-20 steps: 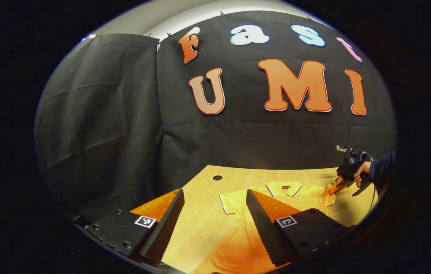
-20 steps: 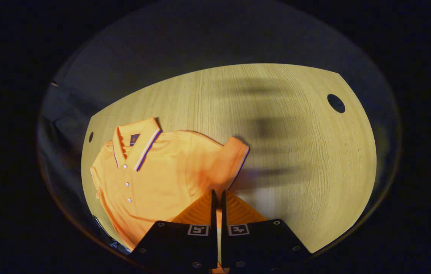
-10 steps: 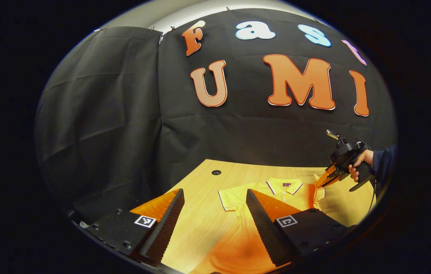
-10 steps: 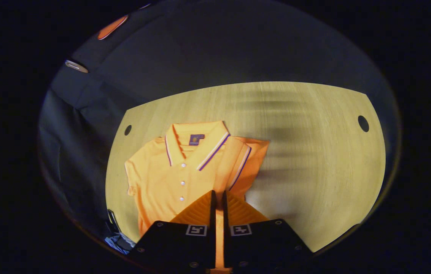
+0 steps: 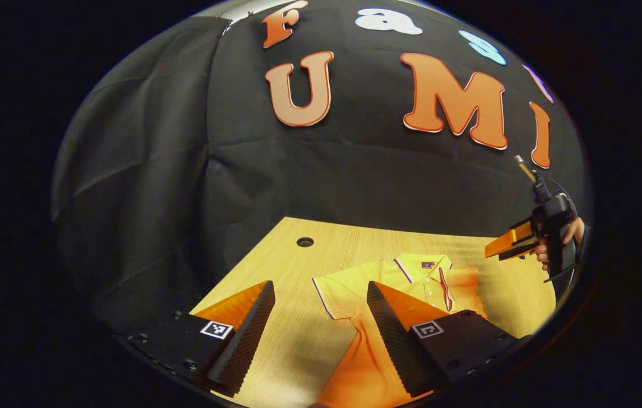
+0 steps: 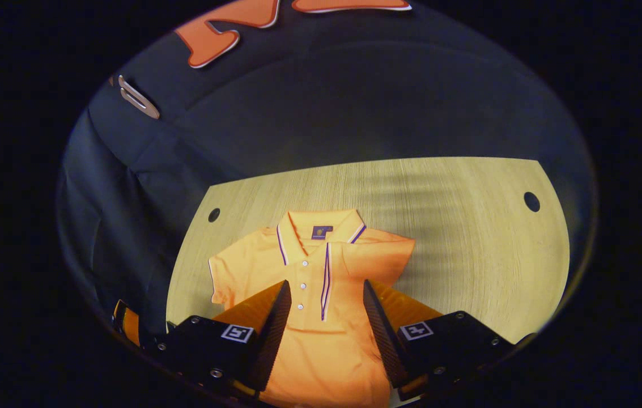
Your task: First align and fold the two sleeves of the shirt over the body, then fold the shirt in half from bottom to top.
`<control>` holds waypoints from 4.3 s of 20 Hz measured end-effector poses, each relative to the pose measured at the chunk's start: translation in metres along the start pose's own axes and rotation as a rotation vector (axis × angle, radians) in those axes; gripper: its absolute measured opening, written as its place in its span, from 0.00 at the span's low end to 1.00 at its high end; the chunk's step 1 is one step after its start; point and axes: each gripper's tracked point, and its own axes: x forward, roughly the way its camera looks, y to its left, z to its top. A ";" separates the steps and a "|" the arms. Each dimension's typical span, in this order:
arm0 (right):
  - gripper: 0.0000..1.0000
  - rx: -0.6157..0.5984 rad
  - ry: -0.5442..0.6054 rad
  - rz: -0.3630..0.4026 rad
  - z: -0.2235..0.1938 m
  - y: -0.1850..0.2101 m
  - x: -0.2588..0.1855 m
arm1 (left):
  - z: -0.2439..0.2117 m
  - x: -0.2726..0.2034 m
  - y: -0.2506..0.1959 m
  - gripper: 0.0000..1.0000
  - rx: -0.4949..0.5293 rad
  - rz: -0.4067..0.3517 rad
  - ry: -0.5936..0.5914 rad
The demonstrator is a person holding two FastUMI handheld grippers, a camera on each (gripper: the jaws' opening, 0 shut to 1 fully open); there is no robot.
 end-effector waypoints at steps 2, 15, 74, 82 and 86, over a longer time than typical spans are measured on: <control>0.86 -0.005 -0.071 -0.039 0.004 -0.005 -0.015 | -0.001 0.026 0.005 0.99 0.004 -0.027 0.048; 0.94 -0.007 -0.332 -0.295 -0.017 -0.037 -0.126 | -0.086 0.175 -0.009 0.99 -0.034 -0.106 0.634; 0.95 -0.432 -0.819 -0.140 -0.065 -0.007 -0.260 | 0.079 -0.098 -0.134 0.97 0.123 -0.327 -0.327; 0.98 -0.432 -0.580 -0.117 -0.142 -0.022 -0.206 | 0.004 -0.120 -0.099 0.96 0.151 -0.261 -0.222; 0.99 -0.370 -0.335 -0.139 -0.194 -0.049 -0.166 | -0.056 -0.114 -0.085 0.96 0.152 -0.247 -0.049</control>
